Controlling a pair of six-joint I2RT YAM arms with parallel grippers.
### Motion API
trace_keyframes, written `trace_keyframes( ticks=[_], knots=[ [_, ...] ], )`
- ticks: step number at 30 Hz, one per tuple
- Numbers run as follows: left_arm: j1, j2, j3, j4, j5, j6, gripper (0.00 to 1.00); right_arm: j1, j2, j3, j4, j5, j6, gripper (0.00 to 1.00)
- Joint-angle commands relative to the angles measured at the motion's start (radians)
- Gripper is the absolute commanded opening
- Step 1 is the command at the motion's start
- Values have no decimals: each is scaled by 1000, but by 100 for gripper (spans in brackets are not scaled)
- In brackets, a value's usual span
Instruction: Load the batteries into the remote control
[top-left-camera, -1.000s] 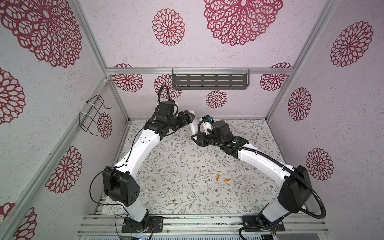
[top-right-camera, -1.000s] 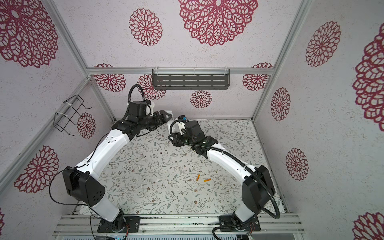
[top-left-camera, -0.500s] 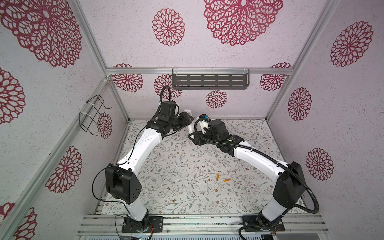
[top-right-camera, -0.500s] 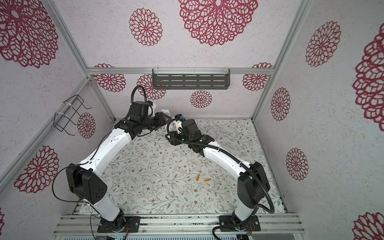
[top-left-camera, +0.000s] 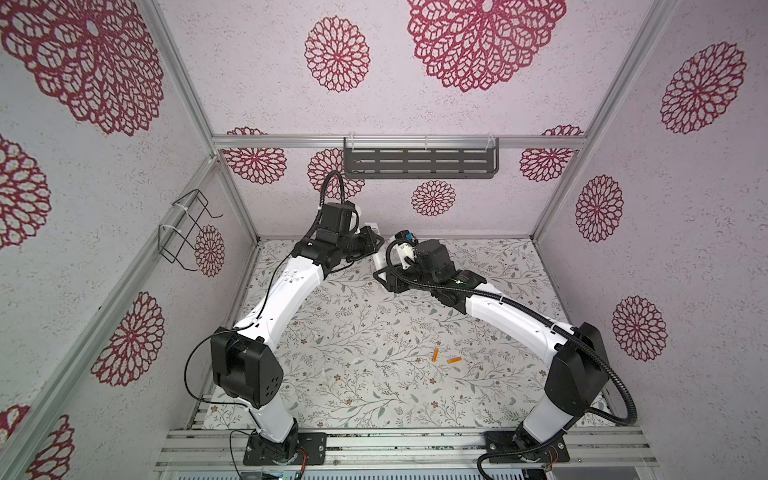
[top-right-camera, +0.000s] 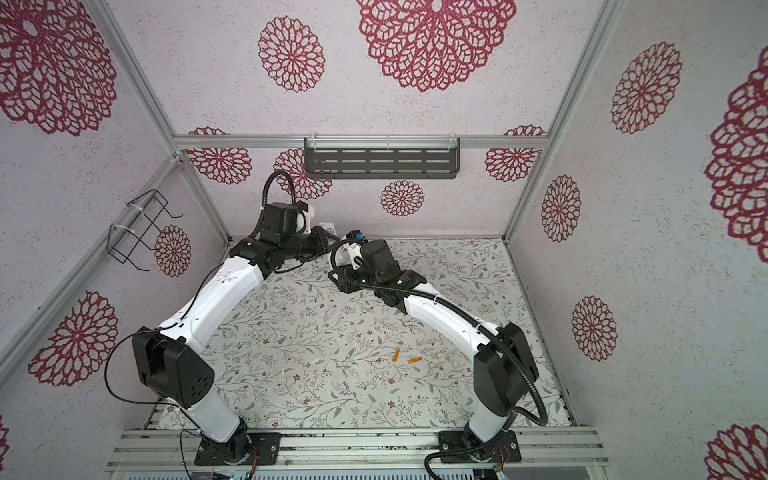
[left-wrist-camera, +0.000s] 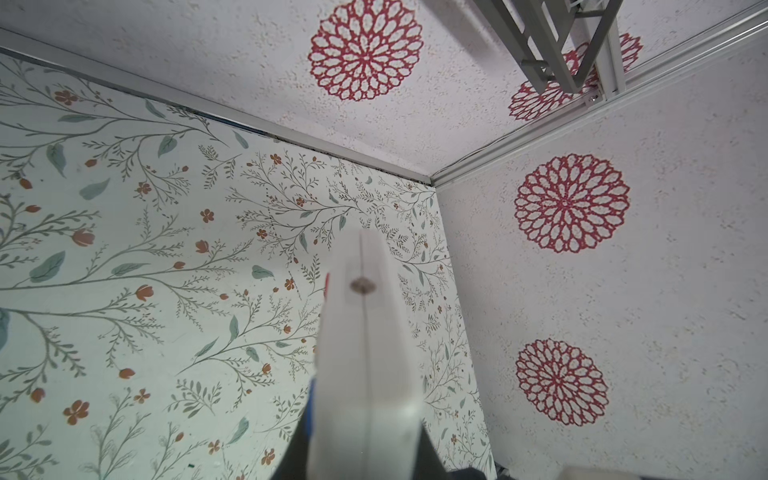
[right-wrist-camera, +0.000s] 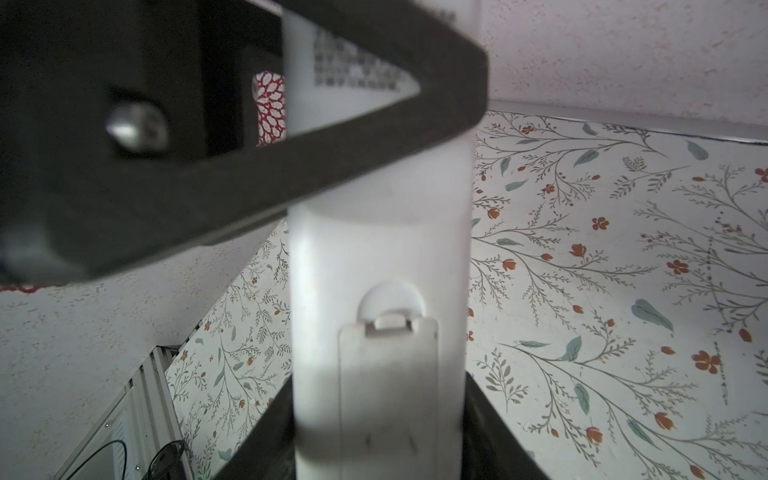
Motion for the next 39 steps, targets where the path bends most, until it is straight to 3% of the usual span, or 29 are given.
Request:
trace_keyframes(
  ticks=[1,4,8,13,16,23,39],
  knots=[
    [9,-15,-2,-6,42,33,0,21,-52,36,31,-34,-72,67],
    [36,-52,-52,27,92,38,0,21,-104,-8,35,-28,-94,86],
    [76,-107,-104,60,163,57,0,21,-173,-38,7,-33,-158,92],
    [111,-145,-119,52,300,119,0,20,-249,-70,-6,-247,-349,93],
    [125,-160,-121,29,383,151,0,20,-261,-34,-114,-305,-462,94],
    [128,-186,-134,-29,477,216,0,21,-220,66,-311,-337,-627,92],
    [112,-215,-208,-18,553,211,0,58,-157,171,-412,-326,-801,82]
  ],
)
